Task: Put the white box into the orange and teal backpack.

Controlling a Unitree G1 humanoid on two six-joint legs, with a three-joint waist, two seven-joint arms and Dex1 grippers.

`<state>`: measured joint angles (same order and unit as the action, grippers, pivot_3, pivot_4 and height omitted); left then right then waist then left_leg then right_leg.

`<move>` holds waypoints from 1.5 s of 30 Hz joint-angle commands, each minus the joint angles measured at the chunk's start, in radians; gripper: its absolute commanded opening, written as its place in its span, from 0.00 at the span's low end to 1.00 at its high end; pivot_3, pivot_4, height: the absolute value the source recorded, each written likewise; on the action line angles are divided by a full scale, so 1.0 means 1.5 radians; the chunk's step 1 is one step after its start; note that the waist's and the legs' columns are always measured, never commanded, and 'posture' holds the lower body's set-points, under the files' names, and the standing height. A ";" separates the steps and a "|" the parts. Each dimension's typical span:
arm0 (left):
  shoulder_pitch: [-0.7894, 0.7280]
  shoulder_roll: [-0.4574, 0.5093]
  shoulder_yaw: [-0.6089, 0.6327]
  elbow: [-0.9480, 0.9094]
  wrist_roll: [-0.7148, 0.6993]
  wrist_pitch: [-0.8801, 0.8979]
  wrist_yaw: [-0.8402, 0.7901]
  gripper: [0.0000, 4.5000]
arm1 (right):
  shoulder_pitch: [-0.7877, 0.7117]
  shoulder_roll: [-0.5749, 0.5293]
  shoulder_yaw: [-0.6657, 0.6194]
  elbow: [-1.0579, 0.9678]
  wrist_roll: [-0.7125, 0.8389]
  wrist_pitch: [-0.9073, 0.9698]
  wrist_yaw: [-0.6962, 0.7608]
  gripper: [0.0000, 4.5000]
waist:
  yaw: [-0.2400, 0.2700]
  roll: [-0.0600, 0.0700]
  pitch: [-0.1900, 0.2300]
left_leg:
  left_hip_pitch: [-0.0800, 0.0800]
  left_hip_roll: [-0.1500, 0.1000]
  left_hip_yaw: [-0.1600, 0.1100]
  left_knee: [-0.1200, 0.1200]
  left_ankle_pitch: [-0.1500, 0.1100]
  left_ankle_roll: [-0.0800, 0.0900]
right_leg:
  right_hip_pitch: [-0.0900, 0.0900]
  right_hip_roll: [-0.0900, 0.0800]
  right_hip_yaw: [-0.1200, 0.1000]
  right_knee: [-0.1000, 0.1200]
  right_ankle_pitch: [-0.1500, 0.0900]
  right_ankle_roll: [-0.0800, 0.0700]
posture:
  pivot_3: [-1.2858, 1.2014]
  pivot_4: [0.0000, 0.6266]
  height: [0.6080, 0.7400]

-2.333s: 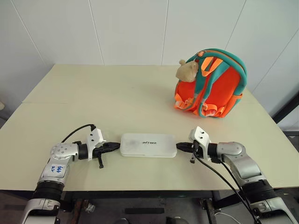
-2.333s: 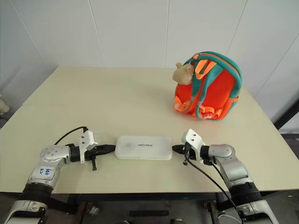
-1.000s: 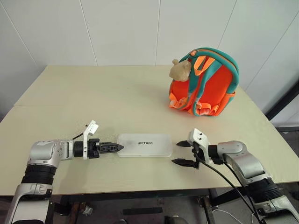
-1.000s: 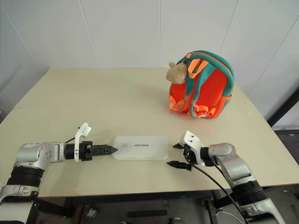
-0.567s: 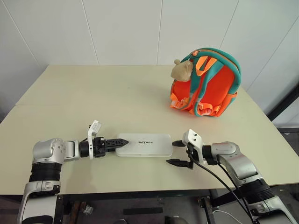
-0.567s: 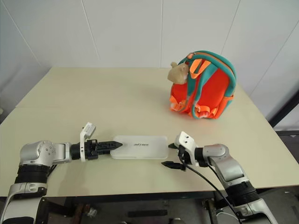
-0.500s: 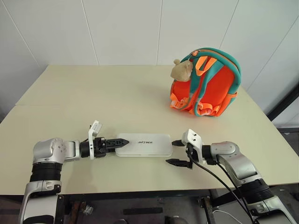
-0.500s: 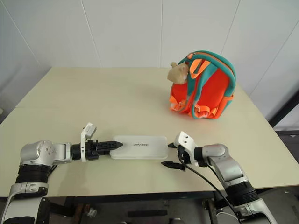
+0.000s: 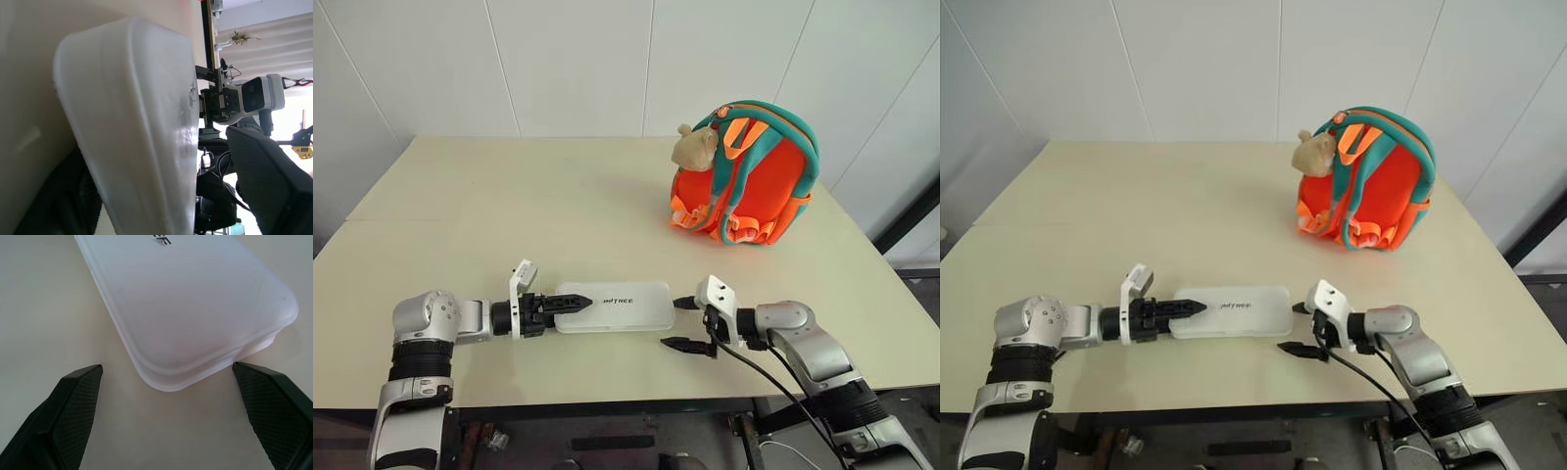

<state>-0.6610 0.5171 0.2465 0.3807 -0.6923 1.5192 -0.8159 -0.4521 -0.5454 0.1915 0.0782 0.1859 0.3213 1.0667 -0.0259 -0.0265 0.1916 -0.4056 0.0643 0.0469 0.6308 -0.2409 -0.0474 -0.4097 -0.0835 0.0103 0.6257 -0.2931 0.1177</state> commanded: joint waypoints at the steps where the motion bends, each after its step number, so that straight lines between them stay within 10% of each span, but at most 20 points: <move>1: 0.002 -0.020 0.012 0.011 -0.004 0.014 0.025 0.61 | 0.012 -0.010 -0.015 -0.035 0.010 -0.008 -0.002 1.00 | 0.000 0.000 0.000 | 0.000 0.000 0.000 0.000 0.000 0.000 | 0.000 0.000 0.000 0.000 0.000 0.000 | 0.52 0.24 1.00; 7: 0.019 -0.042 0.029 -0.015 -0.017 0.025 0.046 0.30 | 0.022 -0.014 -0.062 -0.080 0.060 0.038 -0.013 1.00 | 0.001 0.000 0.000 | 0.000 0.000 0.000 0.001 0.000 0.000 | 0.000 0.000 0.000 0.000 0.000 0.000 | 0.52 0.24 1.00; 22: 0.110 0.009 0.067 -0.102 -0.044 -0.063 0.041 0.30 | -0.139 -0.090 -0.263 0.080 0.081 0.083 -0.188 1.00 | -0.008 0.000 0.000 | 0.002 0.001 0.000 -0.001 0.000 -0.001 | 0.000 0.000 0.000 0.000 0.000 -0.001 | 0.52 0.24 1.00; 45: 0.244 -0.054 0.116 -0.269 -0.089 -0.211 0.134 0.30 | -0.589 0.143 -0.230 0.796 -0.023 -0.262 -0.282 1.00 | -0.023 0.000 0.000 | 0.001 0.001 0.002 -0.001 0.000 -0.001 | 0.000 0.000 0.001 -0.001 0.002 -0.002 | 0.52 0.24 1.00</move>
<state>-0.3074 0.4278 0.3841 -0.0092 -0.8624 1.2312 -0.7053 -1.2968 -0.3330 -0.1343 1.2644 0.1567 -0.0277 0.6702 -0.0597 -0.0271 0.1912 -0.4040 0.0662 0.0496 0.6292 -0.2405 -0.0490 -0.4099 -0.0836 0.0120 0.6240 -0.2900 0.1150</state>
